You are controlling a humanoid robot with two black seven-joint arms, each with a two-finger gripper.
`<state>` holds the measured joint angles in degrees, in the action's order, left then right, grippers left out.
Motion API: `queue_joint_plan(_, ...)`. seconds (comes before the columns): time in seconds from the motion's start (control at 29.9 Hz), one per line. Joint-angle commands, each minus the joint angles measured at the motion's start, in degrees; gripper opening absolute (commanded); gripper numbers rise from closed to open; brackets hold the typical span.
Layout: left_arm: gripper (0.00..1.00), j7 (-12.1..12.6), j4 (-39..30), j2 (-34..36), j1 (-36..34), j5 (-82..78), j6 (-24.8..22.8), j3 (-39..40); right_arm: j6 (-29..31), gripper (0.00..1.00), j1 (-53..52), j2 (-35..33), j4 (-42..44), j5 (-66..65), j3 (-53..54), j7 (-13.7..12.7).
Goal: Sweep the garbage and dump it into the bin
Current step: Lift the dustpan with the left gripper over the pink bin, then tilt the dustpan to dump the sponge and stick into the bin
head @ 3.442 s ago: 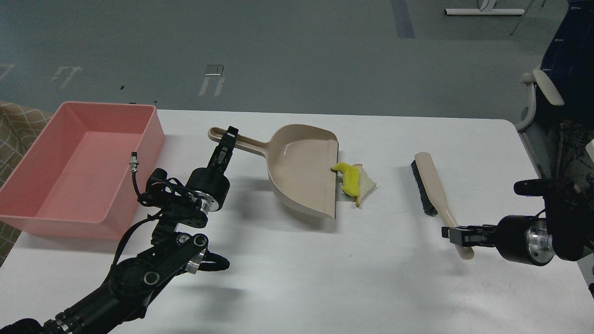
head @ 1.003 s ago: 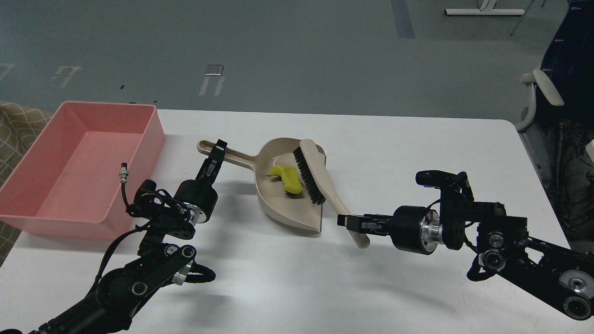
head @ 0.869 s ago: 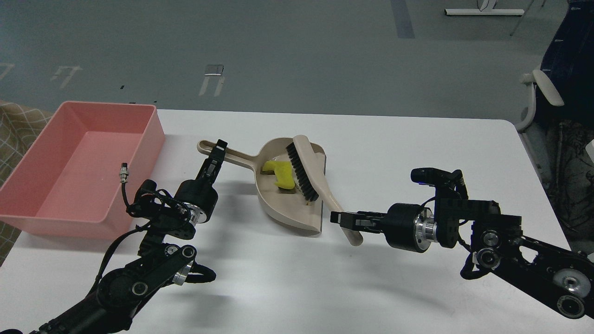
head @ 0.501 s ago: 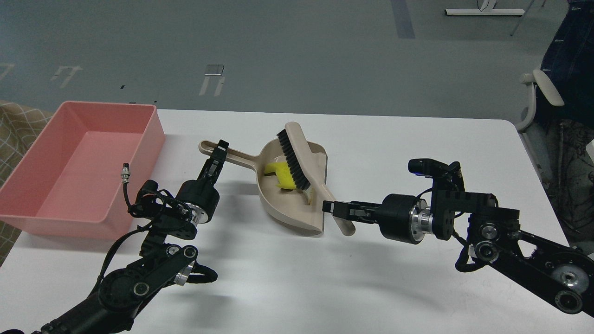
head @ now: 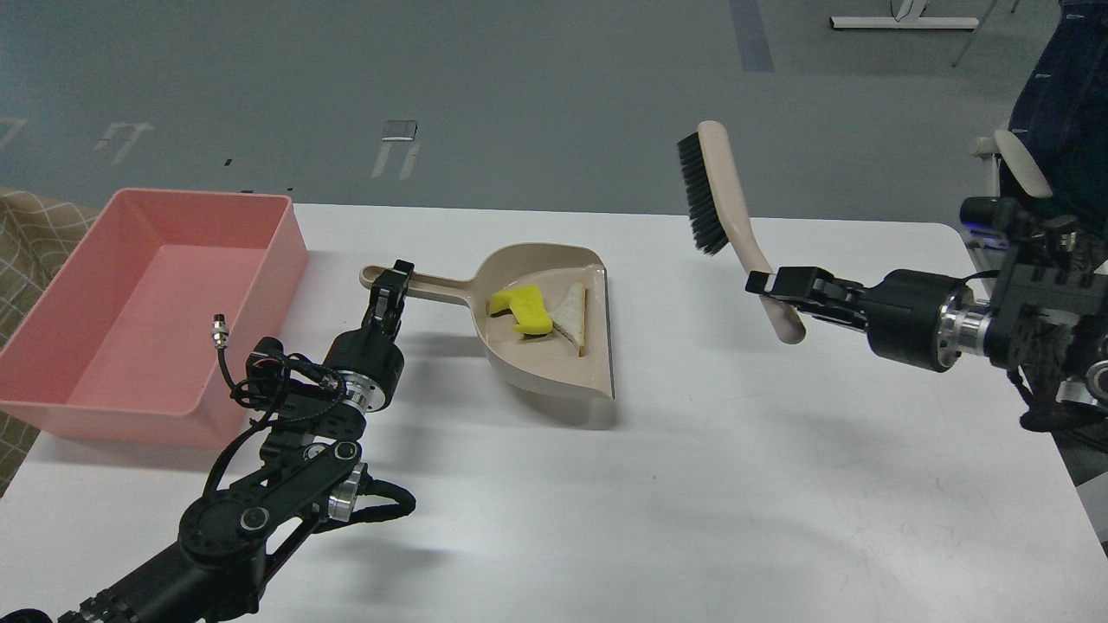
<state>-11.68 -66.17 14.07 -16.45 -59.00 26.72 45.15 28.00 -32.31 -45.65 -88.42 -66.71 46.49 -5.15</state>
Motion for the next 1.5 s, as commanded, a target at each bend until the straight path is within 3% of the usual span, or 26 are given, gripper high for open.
queue_joint_plan(0.0,0.00,0.08,-1.33,1.22,-1.73,3.09,-0.08,1.51,0.00,0.00,3.39,-3.92,0.27,0.18,0.10,0.93)
queue_joint_plan(0.13,0.00,0.52,-3.00,3.06,-2.71,5.39,-0.08,2.13,-0.31,0.00,6.12,-4.63,1.06,-0.43,0.10,0.93)
queue_joint_plan(0.43,0.00,2.71,-14.24,17.20,-2.18,10.04,-1.75,4.33,-0.58,0.00,11.30,-4.27,1.23,-10.98,-0.26,0.93)
queue_joint_plan(0.7,0.00,2.72,-18.56,30.39,2.30,20.06,-8.43,13.72,-0.58,0.00,12.27,-4.01,1.23,-11.60,-0.43,0.84)
queue_joint_plan(0.87,0.00,2.37,-17.86,35.40,12.38,26.65,-14.66,24.78,-0.58,0.00,12.98,-3.83,1.23,-11.68,-0.61,0.93)
queue_joint_plan(1.14,0.00,2.36,-12.69,36.03,29.62,27.01,-26.70,44.03,-0.58,0.00,13.06,-3.75,1.32,-11.68,-0.61,0.93)
queue_joint_plan(1.37,0.00,1.66,-2.75,39.71,33.77,25.61,-33.48,50.65,-0.40,0.00,13.06,-3.92,1.23,-11.60,-0.52,0.93)
queue_joint_plan(1.47,0.00,-1.49,-0.02,42.61,33.77,22.36,-33.66,50.74,-0.49,0.00,13.06,-3.83,1.23,-11.60,-0.52,0.93)
